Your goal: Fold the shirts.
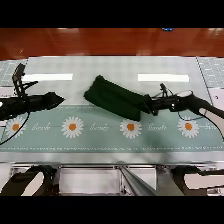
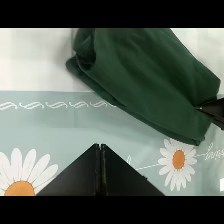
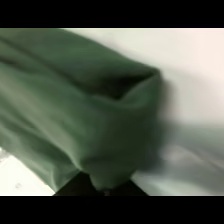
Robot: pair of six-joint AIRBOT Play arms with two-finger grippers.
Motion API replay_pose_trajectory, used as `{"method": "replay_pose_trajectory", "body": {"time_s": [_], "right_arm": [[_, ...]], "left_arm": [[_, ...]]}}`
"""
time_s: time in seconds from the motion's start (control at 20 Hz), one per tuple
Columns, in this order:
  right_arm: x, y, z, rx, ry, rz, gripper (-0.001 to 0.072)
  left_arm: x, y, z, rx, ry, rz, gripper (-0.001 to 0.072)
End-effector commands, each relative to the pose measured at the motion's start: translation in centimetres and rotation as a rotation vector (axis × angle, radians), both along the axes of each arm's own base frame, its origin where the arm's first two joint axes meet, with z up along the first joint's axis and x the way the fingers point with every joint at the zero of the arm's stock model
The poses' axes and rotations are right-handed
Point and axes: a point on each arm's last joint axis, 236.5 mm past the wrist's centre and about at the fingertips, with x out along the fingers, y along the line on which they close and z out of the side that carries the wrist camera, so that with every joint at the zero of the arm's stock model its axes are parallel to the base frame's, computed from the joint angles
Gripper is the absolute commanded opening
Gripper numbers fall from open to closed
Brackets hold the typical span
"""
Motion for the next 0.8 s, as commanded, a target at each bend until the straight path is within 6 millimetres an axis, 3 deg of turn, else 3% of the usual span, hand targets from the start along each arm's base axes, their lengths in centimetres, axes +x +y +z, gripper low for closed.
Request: {"method": "replay_pose_trajectory", "body": {"time_s": [0.0,0.2,0.35,0.45,0.55,0.75], "right_arm": [[1.4,4.2,3.7,0.018,-0.101,0.173,0.0026],[4.8,6.8,11.5,-0.167,-0.299,0.366,0.0026],[7.6,6.3,18.3,-0.302,-0.458,0.399,0.0026],[8.5,4.7,22.4,-0.347,-0.526,0.398,0.0026],[9.0,2.0,25.3,-0.407,-0.553,0.382,0.0026],[9.4,-5.5,28.4,-0.5,-0.53,0.283,0.0026]], "left_arm": [[0.0,0.0,0.0,0.001,-0.001,0.002,0.0018],[0.4,0.2,0.1,0.004,-0.012,0.012,0.0018],[0.8,0.5,0.2,0.007,-0.027,0.027,0.0018],[0.7,0.4,0.2,0.007,-0.025,0.025,0.0018],[0.6,0.3,0.1,0.005,-0.019,0.018,0.0018],[0.3,0.2,0.1,0.003,-0.011,0.011,0.0018]]}}
